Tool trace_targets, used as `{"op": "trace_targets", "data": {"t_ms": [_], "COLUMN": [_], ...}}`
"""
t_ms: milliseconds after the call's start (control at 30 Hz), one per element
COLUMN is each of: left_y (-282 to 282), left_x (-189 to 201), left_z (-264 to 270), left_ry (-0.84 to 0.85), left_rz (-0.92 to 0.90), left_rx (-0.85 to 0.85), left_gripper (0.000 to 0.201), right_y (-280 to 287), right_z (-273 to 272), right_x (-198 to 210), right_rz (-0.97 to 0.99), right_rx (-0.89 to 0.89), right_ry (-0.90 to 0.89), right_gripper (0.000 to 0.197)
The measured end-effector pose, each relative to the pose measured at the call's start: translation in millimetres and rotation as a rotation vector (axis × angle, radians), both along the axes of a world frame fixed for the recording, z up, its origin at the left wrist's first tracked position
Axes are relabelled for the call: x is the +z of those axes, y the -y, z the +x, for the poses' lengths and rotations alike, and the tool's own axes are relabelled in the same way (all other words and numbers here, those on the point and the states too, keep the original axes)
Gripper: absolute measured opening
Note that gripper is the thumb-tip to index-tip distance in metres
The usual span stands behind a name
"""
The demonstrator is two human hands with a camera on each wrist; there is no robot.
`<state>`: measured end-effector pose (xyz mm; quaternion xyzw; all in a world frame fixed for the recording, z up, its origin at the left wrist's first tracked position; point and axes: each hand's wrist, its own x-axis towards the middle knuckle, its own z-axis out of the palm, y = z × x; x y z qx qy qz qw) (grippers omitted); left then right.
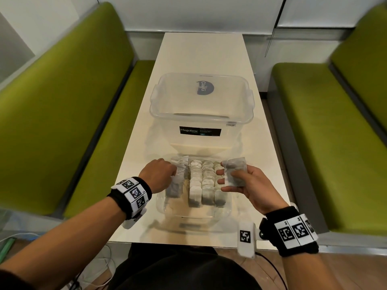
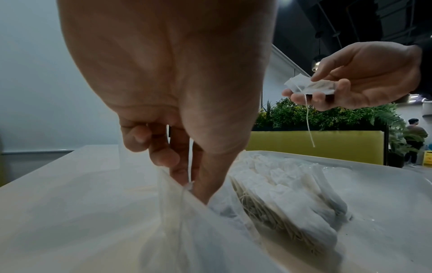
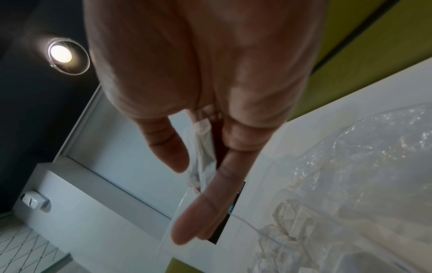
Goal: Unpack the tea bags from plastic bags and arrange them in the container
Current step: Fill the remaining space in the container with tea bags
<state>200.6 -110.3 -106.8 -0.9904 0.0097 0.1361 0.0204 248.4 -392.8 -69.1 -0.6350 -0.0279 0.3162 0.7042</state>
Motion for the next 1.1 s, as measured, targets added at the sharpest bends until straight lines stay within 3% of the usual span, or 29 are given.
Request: {"op": "trace_targets", "data": {"t_ms": [433,600,700,800,900,1100], "left_y": [1,22,42,55,60,56], "left_x": [23,57,79,89,92,101], "left_z": [-9,-15,-16,-14,-10,-13], "left_ry": [0.170,0.229,0.213,0.192,0.155,0.164], "left_rz": [-0.144,-0.557,-0.730,-0.759,-0.763,-0.779], "left_rx": [0.126,0.144,0.080,0.018,-0.001,0.045], "left_gripper": [0.025,0.023,0.032,0.038,0.025,0.012], "right_y": [-1,-6,-12,-18,-22,-19], "right_z": [-4,-7,-9,-11,-13,-12], "right_x": [0,1,1,3,4,1], "right_rz": [-0.027,-0.030,-0.068,-0.088,-0.094,-0.118], "right_rx": [0.050,0.078,0.141,0.238,0.305,0.261], "right_ry": [-0.001,0.007,0.042,0.112,0.162,0.195], "right_gripper": [0.029,0.030,0.030,0.030,0.031,0.024]}}
